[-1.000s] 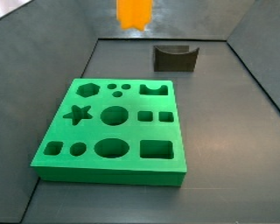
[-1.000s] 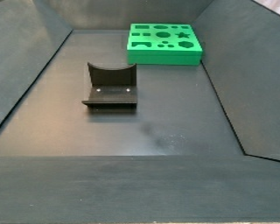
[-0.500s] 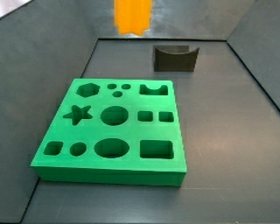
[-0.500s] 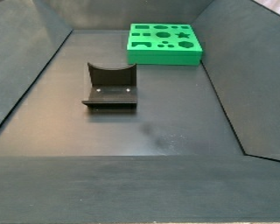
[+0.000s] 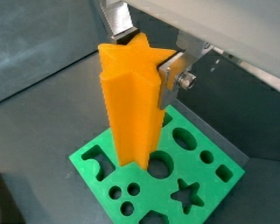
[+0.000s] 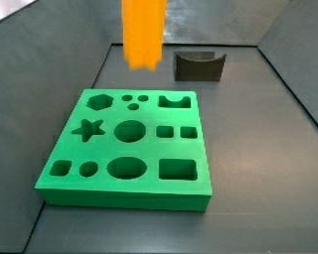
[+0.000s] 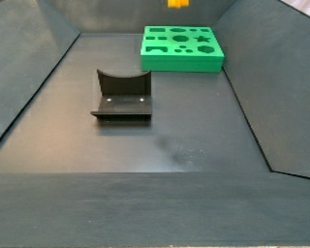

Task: Pick up the star object. Move up. Place the star object on the fixture. Regrasp the star object. Move to above the board. Insert the star object.
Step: Insert the star object.

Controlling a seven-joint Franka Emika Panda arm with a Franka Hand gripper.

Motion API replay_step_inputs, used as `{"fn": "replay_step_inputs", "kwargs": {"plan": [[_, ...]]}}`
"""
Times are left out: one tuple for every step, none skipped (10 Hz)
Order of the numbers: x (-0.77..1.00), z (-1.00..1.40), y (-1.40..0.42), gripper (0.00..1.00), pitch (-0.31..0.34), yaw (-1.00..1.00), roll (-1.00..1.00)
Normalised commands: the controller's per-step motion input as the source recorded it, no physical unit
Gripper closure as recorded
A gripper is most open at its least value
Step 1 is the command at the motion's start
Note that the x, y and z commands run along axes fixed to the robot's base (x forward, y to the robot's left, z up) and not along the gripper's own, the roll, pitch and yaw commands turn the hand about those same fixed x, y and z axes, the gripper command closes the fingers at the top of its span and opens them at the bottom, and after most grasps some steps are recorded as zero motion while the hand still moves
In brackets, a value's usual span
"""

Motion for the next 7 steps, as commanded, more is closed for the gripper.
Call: {"fn": "replay_step_inputs", "kwargs": {"plan": [[0.0, 0.0, 0.0, 1.0, 0.0, 0.0, -0.01], [-0.07, -0.03, 0.0, 1.0, -0.031, 0.0, 0.0], [-0.08, -0.39, 0.0, 1.0, -0.02, -1.0, 0.0], [-0.07, -0.39, 0.0, 1.0, -0.02, -1.0, 0.0], [0.0, 0.0, -0.07, 1.0, 0.0, 0.0, 0.02], [0.0, 0.0, 0.0, 1.0, -0.004, 0.0, 0.0], [-0.45, -0.29, -0.18, 1.0, 0.0, -0.37, 0.0]]}}
